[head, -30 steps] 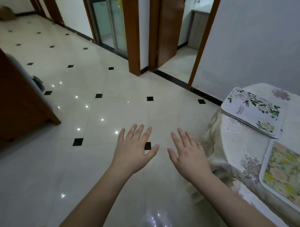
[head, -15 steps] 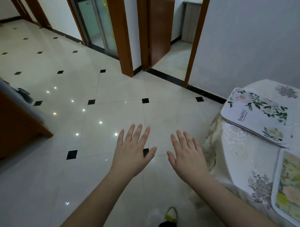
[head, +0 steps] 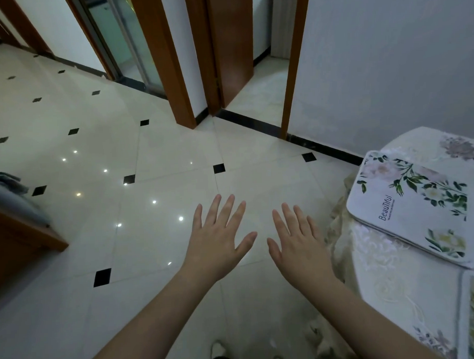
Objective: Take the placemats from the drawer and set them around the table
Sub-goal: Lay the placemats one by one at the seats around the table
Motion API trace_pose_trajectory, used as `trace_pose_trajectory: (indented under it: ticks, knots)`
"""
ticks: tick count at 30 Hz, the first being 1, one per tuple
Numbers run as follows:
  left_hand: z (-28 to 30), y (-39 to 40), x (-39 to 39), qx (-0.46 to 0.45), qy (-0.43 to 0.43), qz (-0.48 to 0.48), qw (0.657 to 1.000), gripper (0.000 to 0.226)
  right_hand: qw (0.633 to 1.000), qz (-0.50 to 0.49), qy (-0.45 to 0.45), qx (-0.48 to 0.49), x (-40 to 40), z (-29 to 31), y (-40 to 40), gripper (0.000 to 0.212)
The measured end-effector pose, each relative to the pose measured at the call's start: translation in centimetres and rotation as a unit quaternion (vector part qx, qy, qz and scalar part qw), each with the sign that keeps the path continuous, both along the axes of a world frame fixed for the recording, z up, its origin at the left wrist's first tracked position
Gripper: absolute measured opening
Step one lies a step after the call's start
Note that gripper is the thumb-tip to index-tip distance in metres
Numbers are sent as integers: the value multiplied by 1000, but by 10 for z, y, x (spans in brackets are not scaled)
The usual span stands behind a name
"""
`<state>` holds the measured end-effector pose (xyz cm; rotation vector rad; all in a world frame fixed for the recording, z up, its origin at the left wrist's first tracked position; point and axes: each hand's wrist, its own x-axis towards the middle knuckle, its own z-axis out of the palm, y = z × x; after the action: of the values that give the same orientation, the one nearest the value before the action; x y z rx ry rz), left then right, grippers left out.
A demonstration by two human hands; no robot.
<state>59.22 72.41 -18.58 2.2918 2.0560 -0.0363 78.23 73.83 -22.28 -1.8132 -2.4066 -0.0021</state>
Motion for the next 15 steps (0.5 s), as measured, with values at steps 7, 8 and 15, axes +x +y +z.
trace_pose_trajectory:
  ticks: [7, 8, 15]
  knots:
    - [-19, 86, -43, 15, 6, -42, 999, 83, 1000, -23, -7, -5, -48, -1, 80, 63]
    - [-19, 99, -52, 21, 3, -46, 999, 84, 999, -28, -12, -10, -56, 0, 92, 64]
    - [-18, 180, -95, 54, -4, -100, 993, 73, 996, -87, -30, -3, -89, 9, 156, 63]
